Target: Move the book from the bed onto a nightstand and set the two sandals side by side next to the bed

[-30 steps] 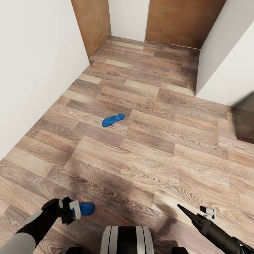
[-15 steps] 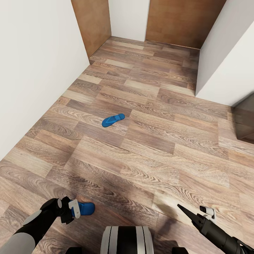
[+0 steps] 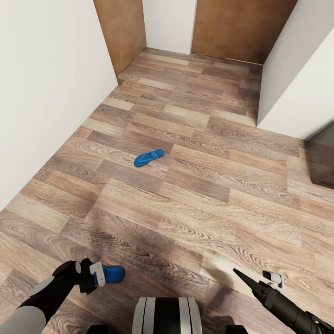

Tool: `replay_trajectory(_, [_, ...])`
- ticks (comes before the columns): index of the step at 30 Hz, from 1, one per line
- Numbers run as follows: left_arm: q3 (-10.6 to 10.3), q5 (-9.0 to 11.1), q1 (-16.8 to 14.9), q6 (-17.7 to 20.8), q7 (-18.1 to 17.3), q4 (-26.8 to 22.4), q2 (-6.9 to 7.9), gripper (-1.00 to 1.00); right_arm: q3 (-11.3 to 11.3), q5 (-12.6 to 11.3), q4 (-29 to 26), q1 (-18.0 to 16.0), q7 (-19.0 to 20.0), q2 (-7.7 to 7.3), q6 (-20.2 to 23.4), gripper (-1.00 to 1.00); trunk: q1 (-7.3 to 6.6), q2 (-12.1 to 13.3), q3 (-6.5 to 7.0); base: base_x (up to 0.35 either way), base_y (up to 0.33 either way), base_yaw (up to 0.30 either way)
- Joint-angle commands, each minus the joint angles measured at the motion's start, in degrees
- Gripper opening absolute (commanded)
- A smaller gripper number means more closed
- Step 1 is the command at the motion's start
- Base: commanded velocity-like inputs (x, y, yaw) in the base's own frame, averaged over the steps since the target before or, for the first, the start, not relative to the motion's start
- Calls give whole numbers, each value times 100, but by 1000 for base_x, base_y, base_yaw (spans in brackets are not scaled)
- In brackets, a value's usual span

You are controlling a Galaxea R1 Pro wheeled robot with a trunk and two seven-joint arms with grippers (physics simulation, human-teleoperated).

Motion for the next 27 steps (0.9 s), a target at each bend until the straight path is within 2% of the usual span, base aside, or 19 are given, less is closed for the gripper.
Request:
replay_trajectory(1, [-22, -16, -1, 32, 3, -12, 5, 100, -2, -16, 0, -2, 11, -1, 57, 100, -1, -1, -3, 0, 0, 0])
replay_trajectory(6, [-22, -13, -1, 37, 151, -12, 1, 100, -3, -15, 0, -2, 10, -1, 57, 100, -1, -1, -3, 0, 0, 0])
replay_trajectory(13, [-22, 3, -1, 46, 297, -12, -4, 100, -3, -15, 0, -2, 10, -1, 57, 100, 17, -11, -158, 0, 0, 0])
replay_trajectory(27, [-22, 16, -1, 33, 346, -8, -9, 100, -5, -15, 8, -2, 10, -1, 57, 100, 51, -28, -446, 0, 0, 0])
